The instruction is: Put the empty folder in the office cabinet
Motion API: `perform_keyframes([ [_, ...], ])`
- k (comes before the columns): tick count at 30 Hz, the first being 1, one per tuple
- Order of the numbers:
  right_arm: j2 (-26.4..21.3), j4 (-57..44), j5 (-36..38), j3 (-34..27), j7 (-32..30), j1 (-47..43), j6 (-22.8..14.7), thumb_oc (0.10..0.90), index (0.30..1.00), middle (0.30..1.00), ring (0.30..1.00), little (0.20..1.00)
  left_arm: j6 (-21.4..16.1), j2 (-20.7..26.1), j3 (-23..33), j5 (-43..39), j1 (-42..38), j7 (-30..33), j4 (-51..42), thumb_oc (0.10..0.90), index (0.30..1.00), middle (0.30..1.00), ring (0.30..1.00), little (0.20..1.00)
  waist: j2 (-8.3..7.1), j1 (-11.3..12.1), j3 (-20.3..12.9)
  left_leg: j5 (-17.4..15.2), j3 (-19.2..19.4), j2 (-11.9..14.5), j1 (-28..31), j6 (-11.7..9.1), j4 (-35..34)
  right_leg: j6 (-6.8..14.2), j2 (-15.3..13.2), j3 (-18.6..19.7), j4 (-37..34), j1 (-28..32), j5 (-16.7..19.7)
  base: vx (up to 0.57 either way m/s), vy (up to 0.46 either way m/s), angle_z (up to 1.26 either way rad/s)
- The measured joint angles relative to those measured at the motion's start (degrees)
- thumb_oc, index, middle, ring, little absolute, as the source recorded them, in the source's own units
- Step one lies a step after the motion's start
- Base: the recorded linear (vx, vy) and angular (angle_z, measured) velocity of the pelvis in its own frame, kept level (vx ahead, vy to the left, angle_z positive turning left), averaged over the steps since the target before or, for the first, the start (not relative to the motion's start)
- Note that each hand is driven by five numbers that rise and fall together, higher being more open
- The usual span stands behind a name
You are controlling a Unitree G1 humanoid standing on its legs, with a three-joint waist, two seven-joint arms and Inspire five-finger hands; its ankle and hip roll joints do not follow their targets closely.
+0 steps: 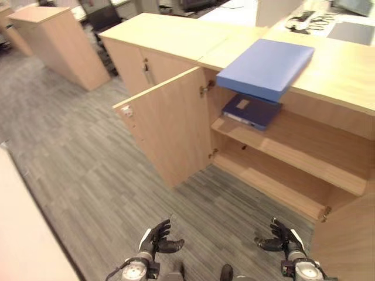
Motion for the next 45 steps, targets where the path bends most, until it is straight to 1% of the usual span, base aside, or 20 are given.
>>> perform_keyframes([
  [3, -0.43, 0.04, -0.05, 1.24, 0.16, 0.40, 0.11, 0.800, 0.900, 0.900, 0.900, 0.900, -0.08, -0.51, 1.03, -0.03, -0.18, 0.08, 3.34, 0.800, 0.900, 0.900, 0.900, 0.900, 2.04, 1.19, 1.60, 2.07, -3.12, 0.24, -5.05, -1.59, -0.03, -1.20, 2.69, 4.78, 0.22, 2.82, -1.50, 0.49, 0.103, -1.15],
  [5, -0.26, 0.04, -0.26, 1.49, 0.38, 0.44, 0.10, 0.800, 0.900, 0.900, 0.900, 0.900, 0.10, -0.72, 1.93, -0.05, -0.38, 0.24, 4.71, 0.800, 0.900, 0.900, 0.900, 0.900, 1.78, 2.76, 1.88, 2.27, -3.28, 0.12, -5.64, -1.28, 0.82, -1.19, 2.69, 7.67, 1.35, 3.11, -2.24, 0.39, 0.205, -1.34],
  [6, 0.11, 0.03, -1.47, 1.72, 0.63, 0.55, -0.02, 0.800, 0.900, 0.900, 0.900, 0.900, -0.23, -1.19, 3.91, -0.55, 0.09, 0.12, 5.88, 0.800, 0.900, 0.900, 0.900, 0.900, 1.10, 3.81, 1.81, 2.02, -3.40, -0.11, -5.84, 0.21, 2.96, 0.35, 1.89, 11.58, 1.85, 5.26, -3.14, 0.46, 0.268, -1.22],
  [10, -0.50, -0.15, -2.17, 1.83, 0.98, 1.64, 0.11, 0.800, 0.900, 0.900, 0.900, 0.900, -1.13, -1.94, 4.79, 0.19, -1.39, 0.37, 9.78, 0.800, 0.900, 0.900, 0.900, 0.900, 0.48, 3.27, -0.30, -0.46, -3.36, -0.37, -1.48, 3.54, 4.62, 5.48, -1.39, 16.37, 2.25, 8.46, -7.83, 0.38, 0.243, -0.78],
  [11, 0.31, 0.03, -2.20, 2.27, 0.77, 1.68, 0.20, 0.800, 0.900, 0.900, 0.900, 0.900, -1.04, -1.79, 4.90, 0.56, -1.73, 0.42, 11.90, 0.800, 0.900, 0.900, 0.900, 0.900, -1.09, 3.08, -0.65, 6.16, 0.16, -1.77, 0.68, 6.88, 3.40, 8.38, -4.16, 17.45, 4.26, 9.41, -10.23, 0.30, 0.183, -0.55],
  [13, 1.88, -0.14, -2.21, 2.93, 1.32, 1.47, 0.08, 0.800, 0.900, 0.900, 0.900, 0.900, -0.87, -0.95, 4.97, 0.63, -2.85, 0.85, 13.17, 0.800, 0.900, 0.900, 0.900, 0.900, -3.50, 3.16, -1.23, 5.12, 2.29, -4.10, 1.98, 8.68, 3.22, 9.71, -6.47, 17.45, 8.16, 8.00, -10.94, 0.23, 0.196, -0.43],
  [14, 3.61, -0.17, -2.24, 3.84, 1.77, 0.39, 0.07, 0.800, 0.900, 0.900, 0.900, 0.900, -0.75, -0.34, 4.85, 0.94, -3.00, 1.35, 14.11, 0.800, 0.900, 0.900, 0.900, 0.900, -3.69, 3.59, -1.43, 6.01, 3.88, -4.35, 4.22, 10.47, 1.47, 11.58, -7.26, 16.90, 16.50, 4.35, -11.34, 0.10, 0.166, -0.52],
  [16, 5.24, -0.73, -2.43, 5.19, 2.48, -1.32, 0.06, 0.800, 0.900, 0.900, 0.900, 0.900, -0.89, 1.08, 4.82, 1.13, -3.16, 1.60, 13.85, 0.800, 0.900, 0.900, 0.900, 0.900, -3.72, 4.03, -1.37, 4.50, 6.59, -5.07, 6.62, 11.86, 0.57, 16.57, -11.21, 6.71, 33.80, -3.84, -8.70, 0.17, 0.290, -0.51],
  [17, 6.13, -2.17, -2.82, 5.19, 2.52, -1.08, -0.06, 0.800, 0.900, 0.900, 0.900, 0.900, -0.87, 1.61, 4.82, 1.17, -3.33, 1.66, 13.64, 0.800, 0.900, 0.900, 0.900, 0.900, -3.32, 3.55, -1.58, 3.22, 6.45, -5.97, 7.64, 13.15, 0.88, 16.73, -12.14, 5.52, 35.45, -4.51, -7.97, 0.23, 0.364, -0.10],
  [18, 6.85, -2.09, -3.87, 4.99, 2.54, -1.55, -0.16, 0.800, 0.900, 0.900, 0.900, 0.900, -0.87, 2.28, 3.41, 1.19, -3.46, 2.08, 13.14, 0.800, 0.900, 0.900, 0.900, 0.900, -3.09, 2.89, -1.49, 1.94, 6.28, -7.22, 9.10, 14.40, 0.54, 17.64, -17.69, -4.83, 41.36, -6.27, -4.81, 0.25, 0.285, 0.20],
  [20, 7.07, -1.81, -4.50, 5.14, 2.69, -1.63, -0.06, 0.800, 0.900, 0.900, 0.900, 0.900, -1.04, 2.92, 3.04, 1.79, -3.87, 2.49, 12.08, 0.800, 0.900, 0.900, 0.900, 0.900, -2.12, 3.18, -1.92, 0.84, 6.48, -7.33, 10.54, 15.30, 0.44, 17.54, -18.64, -8.17, 39.72, -7.03, -4.92, 0.23, 0.034, 0.05],
  [22, 7.27, -1.79, -4.50, 5.09, 2.76, -2.36, -0.09, 0.800, 0.900, 0.900, 0.900, 0.900, -1.06, 3.64, 3.05, 2.20, -2.82, 2.55, 11.75, 0.800, 0.900, 0.900, 0.900, 0.900, -2.28, 3.41, -1.99, 0.60, 7.66, -7.74, 11.17, 15.11, 0.38, 17.56, -20.74, -13.27, 30.48, -6.39, -5.70, 0.14, -0.032, -0.22],
  [24, 6.93, -1.70, -4.49, 4.88, 2.46, -2.67, -0.01, 0.800, 0.900, 0.900, 0.900, 0.900, -0.87, 4.56, 2.49, 2.26, -2.71, 2.50, 11.57, 0.800, 0.900, 0.900, 0.900, 0.900, -2.67, 2.04, -2.02, 0.19, 7.10, -8.17, 11.44, 14.79, 0.37, 17.75, -20.35, -14.06, 21.08, -6.27, -4.53, 0.17, -0.068, 0.08],
  [28, 6.75, -1.66, -4.44, 4.61, 2.19, -1.41, 0.07, 0.800, 0.900, 0.900, 0.900, 0.900, -0.80, 4.67, 2.84, 2.27, -2.37, 2.56, 10.55, 0.800, 0.900, 0.900, 0.900, 0.900, -3.82, 0.98, -1.92, -2.21, 6.03, -8.06, 12.58, 13.99, 0.29, 17.96, -18.18, -12.44, 6.10, -6.83, 1.12, 0.23, -0.082, 0.05],
  [29, 6.81, -1.52, -4.40, 4.53, 1.95, -0.99, 0.12, 0.800, 0.900, 0.900, 0.900, 0.900, -0.77, 4.50, 2.85, 2.29, -1.84, 2.74, 10.32, 0.800, 0.900, 0.900, 0.900, 0.900, -4.64, -0.41, -2.00, -2.06, 5.58, -8.20, 13.10, 14.28, 0.30, 18.52, -17.64, -9.52, -0.10, -6.67, 5.21, 0.15, -0.019, 0.12],
  [33, 6.83, -1.25, -4.37, 4.56, 1.70, 0.97, 0.31, 0.800, 0.900, 0.900, 0.900, 0.900, -0.33, 4.42, 2.63, 2.29, -0.66, 2.65, 8.71, 0.800, 0.900, 0.900, 0.900, 0.900, -6.05, -1.45, -1.52, -3.75, 5.57, -8.22, 16.78, 14.07, 0.09, 17.99, -18.63, -3.95, 0.11, -8.15, 9.89, 0.08, -0.039, 0.05],
  [36, 7.16, -1.06, -4.39, 4.63, 1.82, 1.80, 0.37, 0.800, 0.900, 0.900, 0.900, 0.900, -0.43, 4.84, 2.64, 2.29, 0.08, 2.66, 6.43, 0.800, 0.900, 0.900, 0.900, 0.900, -7.57, -0.96, -1.56, -4.57, 5.61, -8.26, 18.76, 10.91, 0.31, 16.80, -19.28, -2.09, 3.89, -7.12, 11.75, 0.03, -0.118, -0.01],
  [38, 6.12, -1.25, -4.39, 4.42, 1.85, 0.37, 0.35, 0.800, 0.900, 0.900, 0.900, 0.900, -0.46, 4.24, 2.40, 2.34, 0.44, 2.40, 4.93, 0.800, 0.900, 0.900, 0.900, 0.900, -6.00, -1.31, -0.99, -5.17, 5.98, -6.26, 18.37, 8.96, 0.68, 14.57, -17.06, -1.23, 3.58, -7.08, 9.23, 0.05, -0.110, -0.14],
  [42, 2.47, -1.27, -4.40, 3.82, 2.30, -0.08, 0.49, 0.800, 0.900, 0.900, 0.900, 0.900, -0.47, 1.25, 2.94, 2.31, 0.11, 2.46, 3.70, 0.800, 0.900, 0.900, 0.900, 0.900, -1.67, -1.42, -0.86, -4.97, 5.96, -1.84, 18.63, 6.13, 0.60, 13.35, -12.61, -0.76, 1.76, -5.97, 8.55, 0.07, -0.207, -0.05],
  [45, 2.09, -1.63, -4.39, 3.81, 2.56, -0.03, 0.49, 0.800, 0.900, 0.900, 0.900, 0.900, -0.45, 0.87, 4.54, 2.28, -0.26, 2.55, 3.60, 0.800, 0.900, 0.900, 0.900, 0.900, -1.60, -1.23, -0.94, -5.32, 6.10, 0.29, 18.14, 5.21, 0.54, 12.41, -10.36, -1.17, 0.08, -5.78, 8.17, 0.03, -0.240, -0.05],
])
